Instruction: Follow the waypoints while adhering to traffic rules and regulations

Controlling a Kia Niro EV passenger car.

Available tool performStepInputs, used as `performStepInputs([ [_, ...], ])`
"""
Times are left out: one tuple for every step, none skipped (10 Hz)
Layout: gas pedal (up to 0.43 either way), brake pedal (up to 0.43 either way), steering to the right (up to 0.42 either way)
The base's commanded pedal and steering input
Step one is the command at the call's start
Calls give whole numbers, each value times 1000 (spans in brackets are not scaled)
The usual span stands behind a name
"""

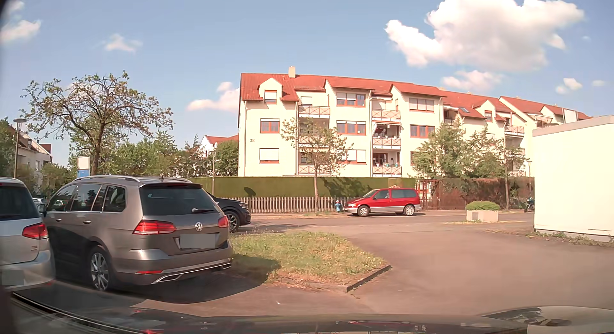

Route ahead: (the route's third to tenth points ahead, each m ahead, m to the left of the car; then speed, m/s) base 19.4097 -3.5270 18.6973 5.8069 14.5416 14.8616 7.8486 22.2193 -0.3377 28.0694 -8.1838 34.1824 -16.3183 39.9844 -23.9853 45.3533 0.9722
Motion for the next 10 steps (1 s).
performStepInputs([
  [0,18,923],
  [0,24,923],
  [0,24,924],
  [0,24,926],
  [0,24,927],
  [0,30,927],
  [0,30,927],
  [0,30,927],
  [0,30,926],
  [0,30,910],
])
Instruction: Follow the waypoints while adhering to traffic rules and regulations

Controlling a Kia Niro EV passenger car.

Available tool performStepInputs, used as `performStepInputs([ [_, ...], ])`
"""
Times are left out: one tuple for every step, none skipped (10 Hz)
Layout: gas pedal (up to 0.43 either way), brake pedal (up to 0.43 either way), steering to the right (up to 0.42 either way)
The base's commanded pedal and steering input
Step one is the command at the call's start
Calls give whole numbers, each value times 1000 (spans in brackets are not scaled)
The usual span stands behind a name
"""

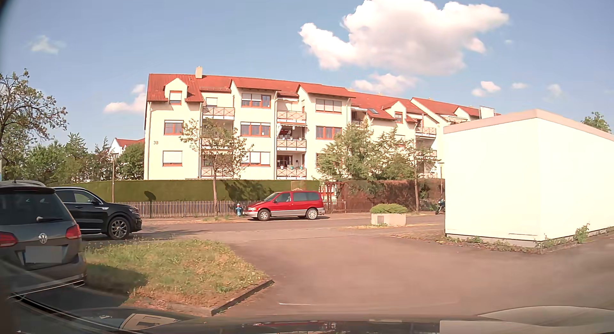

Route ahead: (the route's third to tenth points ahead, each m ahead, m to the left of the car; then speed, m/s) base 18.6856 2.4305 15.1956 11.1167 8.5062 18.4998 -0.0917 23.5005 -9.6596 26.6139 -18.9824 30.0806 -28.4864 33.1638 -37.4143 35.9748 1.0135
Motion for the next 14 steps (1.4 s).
performStepInputs([
  [0,30,896],
  [0,30,887],
  [0,30,870],
  [0,30,840],
  [0,30,795],
  [0,37,742],
  [0,30,699],
  [0,30,650],
  [0,30,598],
  [0,30,558],
  [0,30,510],
  [0,30,458],
  [0,30,414],
  [0,30,359],
])
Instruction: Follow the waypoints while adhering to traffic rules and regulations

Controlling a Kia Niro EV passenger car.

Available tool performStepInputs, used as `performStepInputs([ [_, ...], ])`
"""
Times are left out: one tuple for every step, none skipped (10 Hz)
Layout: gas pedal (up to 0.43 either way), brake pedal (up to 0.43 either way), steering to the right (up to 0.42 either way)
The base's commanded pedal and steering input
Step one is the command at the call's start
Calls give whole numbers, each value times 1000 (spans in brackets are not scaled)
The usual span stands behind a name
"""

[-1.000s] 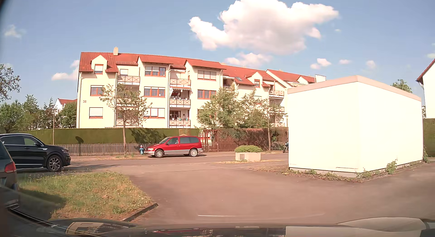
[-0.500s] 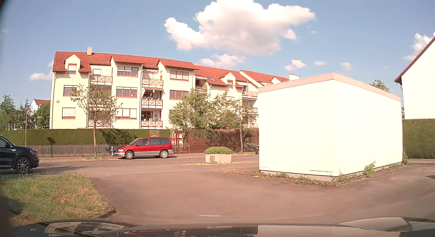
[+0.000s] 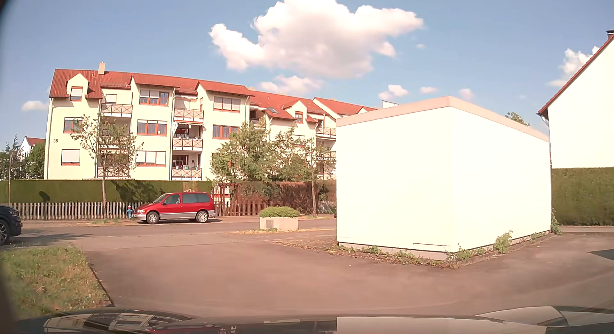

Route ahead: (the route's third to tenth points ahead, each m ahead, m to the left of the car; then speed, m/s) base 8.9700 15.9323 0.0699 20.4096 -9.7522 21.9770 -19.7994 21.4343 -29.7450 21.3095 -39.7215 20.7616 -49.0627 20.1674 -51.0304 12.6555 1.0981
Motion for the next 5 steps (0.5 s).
performStepInputs([
  [0,30,318],
  [0,43,257],
  [0,49,201],
  [0,55,137],
  [0,55,93],
])
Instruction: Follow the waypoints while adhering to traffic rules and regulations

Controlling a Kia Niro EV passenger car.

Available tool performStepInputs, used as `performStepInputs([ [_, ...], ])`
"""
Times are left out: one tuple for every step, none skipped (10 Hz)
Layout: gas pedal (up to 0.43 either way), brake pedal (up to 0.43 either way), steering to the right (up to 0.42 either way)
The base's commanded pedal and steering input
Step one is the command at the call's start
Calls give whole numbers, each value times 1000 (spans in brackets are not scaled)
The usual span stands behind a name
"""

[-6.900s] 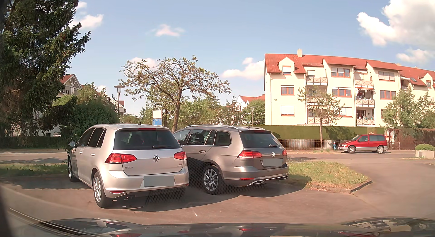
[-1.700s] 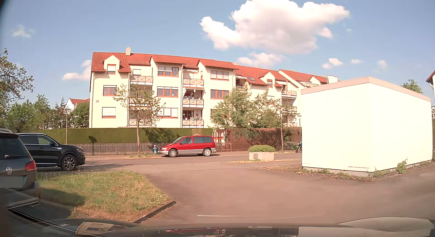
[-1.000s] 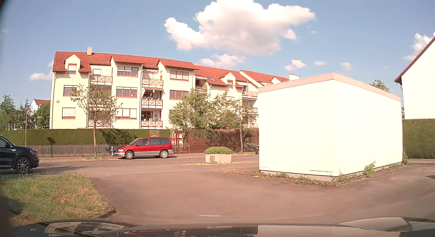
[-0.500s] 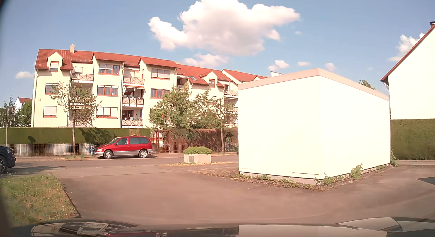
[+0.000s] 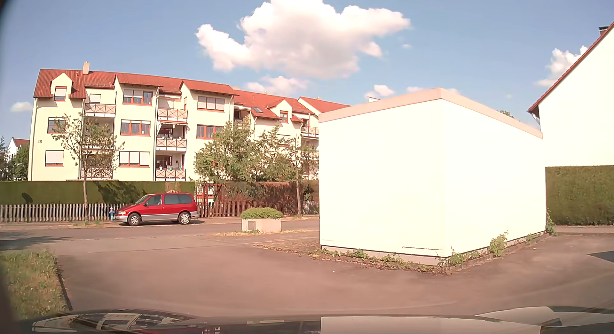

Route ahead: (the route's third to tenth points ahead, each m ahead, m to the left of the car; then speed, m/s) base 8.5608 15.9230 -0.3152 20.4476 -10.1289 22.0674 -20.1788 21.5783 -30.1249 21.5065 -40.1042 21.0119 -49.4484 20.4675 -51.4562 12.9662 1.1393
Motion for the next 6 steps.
performStepInputs([
  [0,55,59],
  [0,55,54],
  [0,55,43],
  [0,55,16],
  [0,55,-11],
  [0,55,-41],
])
